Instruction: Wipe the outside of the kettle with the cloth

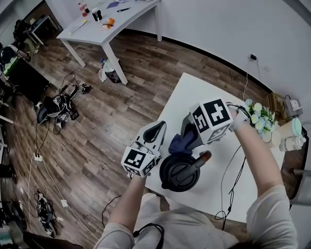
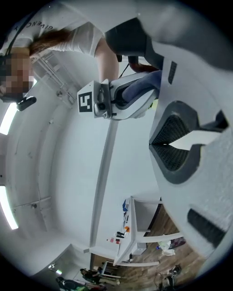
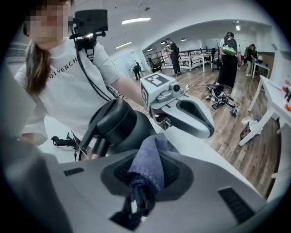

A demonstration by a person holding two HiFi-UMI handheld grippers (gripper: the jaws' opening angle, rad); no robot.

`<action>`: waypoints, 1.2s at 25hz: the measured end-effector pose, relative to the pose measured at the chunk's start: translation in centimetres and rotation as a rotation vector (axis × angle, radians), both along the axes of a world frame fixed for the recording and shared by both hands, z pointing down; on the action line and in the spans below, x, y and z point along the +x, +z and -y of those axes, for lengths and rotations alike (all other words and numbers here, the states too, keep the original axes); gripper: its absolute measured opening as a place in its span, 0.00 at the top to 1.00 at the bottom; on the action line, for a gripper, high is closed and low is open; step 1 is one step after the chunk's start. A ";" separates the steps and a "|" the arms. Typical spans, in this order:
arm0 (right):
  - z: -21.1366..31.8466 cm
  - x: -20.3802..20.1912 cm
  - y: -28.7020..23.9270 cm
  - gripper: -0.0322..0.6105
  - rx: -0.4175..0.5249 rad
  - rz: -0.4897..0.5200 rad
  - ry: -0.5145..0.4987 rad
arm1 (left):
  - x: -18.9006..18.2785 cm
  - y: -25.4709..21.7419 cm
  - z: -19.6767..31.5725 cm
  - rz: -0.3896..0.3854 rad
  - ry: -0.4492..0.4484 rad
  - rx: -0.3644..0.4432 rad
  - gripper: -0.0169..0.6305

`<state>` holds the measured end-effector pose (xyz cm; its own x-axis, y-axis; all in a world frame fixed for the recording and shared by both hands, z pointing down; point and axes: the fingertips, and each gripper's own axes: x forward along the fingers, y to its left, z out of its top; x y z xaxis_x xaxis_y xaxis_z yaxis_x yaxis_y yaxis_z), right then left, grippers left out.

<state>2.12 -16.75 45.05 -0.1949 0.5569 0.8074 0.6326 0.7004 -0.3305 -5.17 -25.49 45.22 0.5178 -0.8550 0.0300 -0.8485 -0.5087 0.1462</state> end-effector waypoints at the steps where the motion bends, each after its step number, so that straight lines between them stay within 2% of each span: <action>1: 0.0 -0.1 1.1 0.84 -0.006 -0.026 -0.005 | -0.2 0.5 0.4 -0.017 -0.008 -0.017 0.96; 5: -0.6 -0.3 4.8 0.84 -0.050 -0.081 0.002 | 0.0 2.0 0.3 -0.039 -0.004 -0.057 0.96; 9: -0.5 -0.4 7.3 0.84 -0.081 -0.108 0.020 | 0.4 2.4 -0.4 -0.067 -0.003 -0.064 0.96; 11: -0.2 -0.5 8.6 0.84 -0.059 -0.113 0.028 | 0.1 2.3 -0.5 -0.077 -0.019 -0.061 0.96; 13: 0.5 -0.5 9.1 0.84 0.001 -0.089 0.048 | -0.1 2.2 -0.9 -0.077 -0.025 -0.061 0.96; 16: 1.9 -0.4 6.7 0.84 0.071 0.007 0.130 | -0.9 2.0 -1.6 -0.061 -0.030 -0.065 0.96; 18: 2.6 -0.2 3.3 0.84 0.110 0.108 0.194 | -1.7 1.8 -2.3 -0.059 -0.042 -0.073 0.96; 23: 1.2 -0.3 -8.3 0.84 0.242 0.490 0.349 | -2.2 0.8 -4.3 -0.041 -0.025 -0.079 0.96; 26: 1.3 -0.1 -13.6 0.84 0.325 0.700 0.577 | -2.2 -0.3 -5.9 -0.047 0.002 -0.069 0.96; 28: 1.4 1.3 -14.0 0.84 0.393 0.728 0.742 | -2.1 -0.8 -7.2 -0.051 0.019 -0.062 0.96; 30: 0.5 3.3 -12.5 0.84 0.425 0.705 0.849 | -2.0 -1.2 -8.6 -0.052 0.029 -0.060 0.96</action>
